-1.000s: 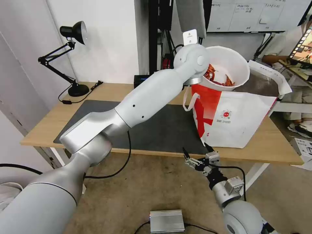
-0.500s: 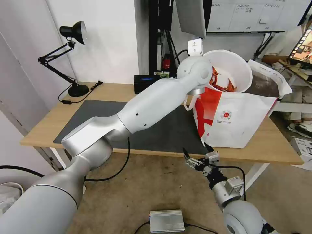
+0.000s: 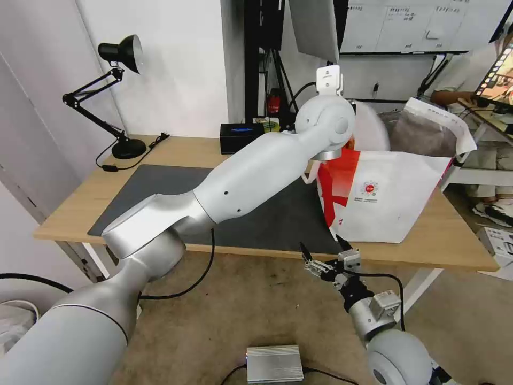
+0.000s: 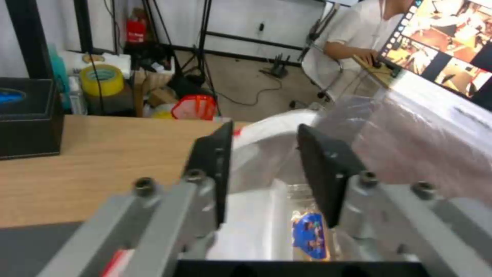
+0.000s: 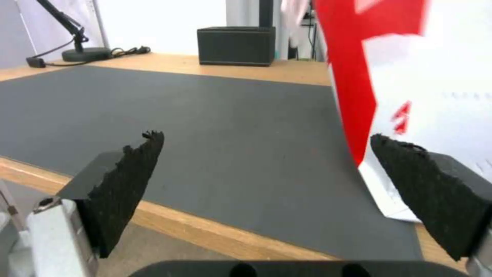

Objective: Pick up the trash from the table and place it into the takeout bag.

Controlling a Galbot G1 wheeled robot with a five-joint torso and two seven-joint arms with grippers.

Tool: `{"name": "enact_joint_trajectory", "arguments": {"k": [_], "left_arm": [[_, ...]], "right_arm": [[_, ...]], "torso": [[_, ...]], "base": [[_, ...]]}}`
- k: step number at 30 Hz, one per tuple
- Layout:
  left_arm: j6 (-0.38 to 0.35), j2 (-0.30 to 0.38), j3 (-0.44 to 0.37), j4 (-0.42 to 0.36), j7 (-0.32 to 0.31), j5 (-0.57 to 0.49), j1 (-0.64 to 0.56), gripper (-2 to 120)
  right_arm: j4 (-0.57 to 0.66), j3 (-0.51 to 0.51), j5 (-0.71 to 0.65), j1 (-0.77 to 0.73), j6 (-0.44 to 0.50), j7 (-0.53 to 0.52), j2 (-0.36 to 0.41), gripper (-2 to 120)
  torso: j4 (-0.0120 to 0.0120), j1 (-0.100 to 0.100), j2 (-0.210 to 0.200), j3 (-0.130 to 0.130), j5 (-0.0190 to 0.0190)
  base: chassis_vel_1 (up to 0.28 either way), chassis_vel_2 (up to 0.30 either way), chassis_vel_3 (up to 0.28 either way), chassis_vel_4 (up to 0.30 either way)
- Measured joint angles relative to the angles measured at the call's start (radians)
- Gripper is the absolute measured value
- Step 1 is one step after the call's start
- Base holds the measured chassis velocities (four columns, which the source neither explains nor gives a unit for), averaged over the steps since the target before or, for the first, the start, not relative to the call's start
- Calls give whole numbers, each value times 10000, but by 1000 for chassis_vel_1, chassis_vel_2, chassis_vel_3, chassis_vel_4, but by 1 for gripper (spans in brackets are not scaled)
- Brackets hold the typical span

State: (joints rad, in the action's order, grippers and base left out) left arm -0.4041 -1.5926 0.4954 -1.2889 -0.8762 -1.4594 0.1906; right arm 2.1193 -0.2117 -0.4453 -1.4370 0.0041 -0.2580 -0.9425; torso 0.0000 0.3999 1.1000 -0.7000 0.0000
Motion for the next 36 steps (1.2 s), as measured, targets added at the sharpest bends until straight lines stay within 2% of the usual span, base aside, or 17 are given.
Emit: {"name": "enact_joint_trajectory", "arguments": {"k": [5,8,9,11,13,18,19,21,22,24,27,28,30,31,33,34,36], "left_arm": [[-35,0,31,-136,-25,-53,28,64],[-36,0,31,-158,-30,-57,28,69],[-38,1,24,-214,-39,-65,27,79],[-38,3,5,-253,-46,-69,22,82],[-42,40,-60,-383,-66,-87,-1,92],[-45,380,-110,-808,-82,-144,-72,99],[-46,683,-134,-1097,-80,-213,-140,100],[-47,1825,-288,-2027,-72,-326,-545,100],[-47,1825,-288,-2027,-72,-326,-545,100],[-53,2824,-570,-2797,-42,-368,-1171,100],[-53,2952,-617,-2904,-29,-368,-1281,100],[-55,3674,-981,-3477,92,-334,-2006,100],[-57,4540,-1597,-4398,252,-126,-3280,100],[-57,4540,-1597,-4398,252,-126,-3280,100],[-60,5231,-2121,-5109,517,232,-4295,100],[-60,5231,-2121,-5109,517,232,-4295,100],[-59,5959,-2871,-5733,967,752,-5480,100]], "right_arm": [[0,0,0,0,0,0,0,100],[0,0,0,0,0,0,0,100],[0,0,0,0,0,0,0,100],[0,0,0,0,0,0,0,100],[0,0,0,0,0,0,0,100],[0,0,0,0,0,0,0,100],[0,0,0,0,0,0,0,100],[0,0,0,0,0,0,0,100],[0,0,0,0,0,0,0,100],[0,0,0,0,0,0,0,100],[0,0,0,0,0,0,0,100],[0,-1,0,1,0,0,0,100],[0,0,0,1,0,0,0,100],[0,0,0,1,0,0,0,100],[0,-1,0,0,0,0,1,100],[0,-1,0,0,0,0,1,100],[-1,0,0,0,0,0,0,100]], "torso": [[0,1,0,0,0],[0,0,0,0,0],[0,1,0,0,0],[0,0,0,0,0],[-2,0,0,0,1],[-4,0,0,0,0],[-3,0,0,1,0],[0,0,0,0,-3],[0,0,0,0,-3],[5,0,0,0,-6],[5,1,0,-1,-6],[1,0,0,0,-5],[-1,1,0,-1,-5],[-1,1,0,-1,-5],[-1,0,0,-1,-7],[-1,0,0,-1,-7],[-1,0,0,1,-3]], "base": [[0,0,0,0],[0,0,0,0],[0,0,0,0],[0,0,0,0],[0,0,0,0],[0,0,0,0],[0,0,0,0],[0,0,0,0],[0,0,0,0],[0,0,0,0],[0,0,0,0],[0,0,0,0],[0,0,0,0],[0,0,0,0],[0,0,0,0],[0,0,0,0],[0,0,0,0]]}}
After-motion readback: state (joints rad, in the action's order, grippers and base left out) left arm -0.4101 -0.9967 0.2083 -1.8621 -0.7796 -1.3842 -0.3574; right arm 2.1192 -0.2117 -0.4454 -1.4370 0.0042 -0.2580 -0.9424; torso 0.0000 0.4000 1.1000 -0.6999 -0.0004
